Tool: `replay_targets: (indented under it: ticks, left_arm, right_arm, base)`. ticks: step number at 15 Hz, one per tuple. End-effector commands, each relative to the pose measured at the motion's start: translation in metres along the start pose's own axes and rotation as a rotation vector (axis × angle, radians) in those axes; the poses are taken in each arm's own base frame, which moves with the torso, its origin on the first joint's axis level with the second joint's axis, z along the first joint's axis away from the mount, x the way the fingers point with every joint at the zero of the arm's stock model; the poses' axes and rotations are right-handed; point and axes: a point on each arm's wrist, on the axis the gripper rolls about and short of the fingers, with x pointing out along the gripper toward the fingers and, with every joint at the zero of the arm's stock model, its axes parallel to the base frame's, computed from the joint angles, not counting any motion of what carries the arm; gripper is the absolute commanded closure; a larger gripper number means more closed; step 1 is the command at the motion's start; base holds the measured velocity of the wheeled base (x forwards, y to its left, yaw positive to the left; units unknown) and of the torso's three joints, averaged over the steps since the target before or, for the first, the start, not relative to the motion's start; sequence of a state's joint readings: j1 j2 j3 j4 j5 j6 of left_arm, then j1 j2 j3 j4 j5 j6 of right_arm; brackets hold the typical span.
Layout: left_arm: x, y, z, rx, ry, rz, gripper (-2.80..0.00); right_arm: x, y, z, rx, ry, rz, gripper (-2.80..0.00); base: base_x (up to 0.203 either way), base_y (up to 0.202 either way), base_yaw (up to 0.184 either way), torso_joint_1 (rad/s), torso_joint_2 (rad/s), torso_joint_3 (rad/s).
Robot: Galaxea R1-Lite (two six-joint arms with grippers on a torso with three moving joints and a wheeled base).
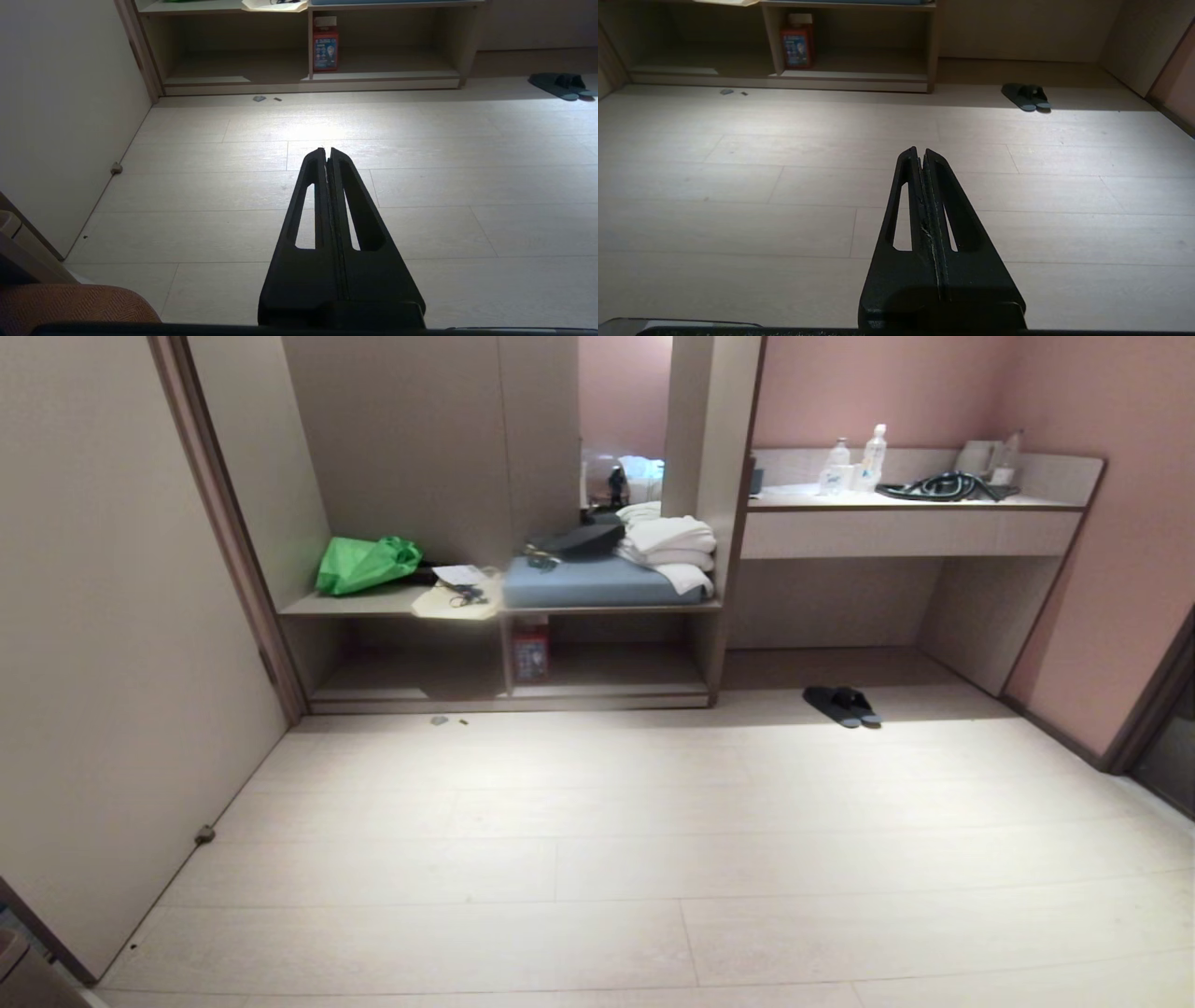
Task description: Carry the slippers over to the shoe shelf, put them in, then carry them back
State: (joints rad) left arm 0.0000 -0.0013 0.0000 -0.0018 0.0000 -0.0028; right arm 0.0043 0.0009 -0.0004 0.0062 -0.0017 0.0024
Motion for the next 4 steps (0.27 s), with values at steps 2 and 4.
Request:
replay_targets:
  ticks: [2,4]
  left_arm:
    - [0.0,0.0,0.0001,0.0,0.0,0.0,0.0]
    - [0.0,0.0,0.0,0.0,0.0,-0.001,0.0]
  right_arm:
    - [0.0001,0.0,-0.0001,-0.009,0.001,-0.001,0.0]
    - [0.0001,0.0,-0.0001,-0.016,0.001,-0.001,0.0]
  base:
    - [0.0,0.0,0.0,0.0,0.0,0.0]
    - [0.0,0.0,0.0,0.0,0.0,0.0]
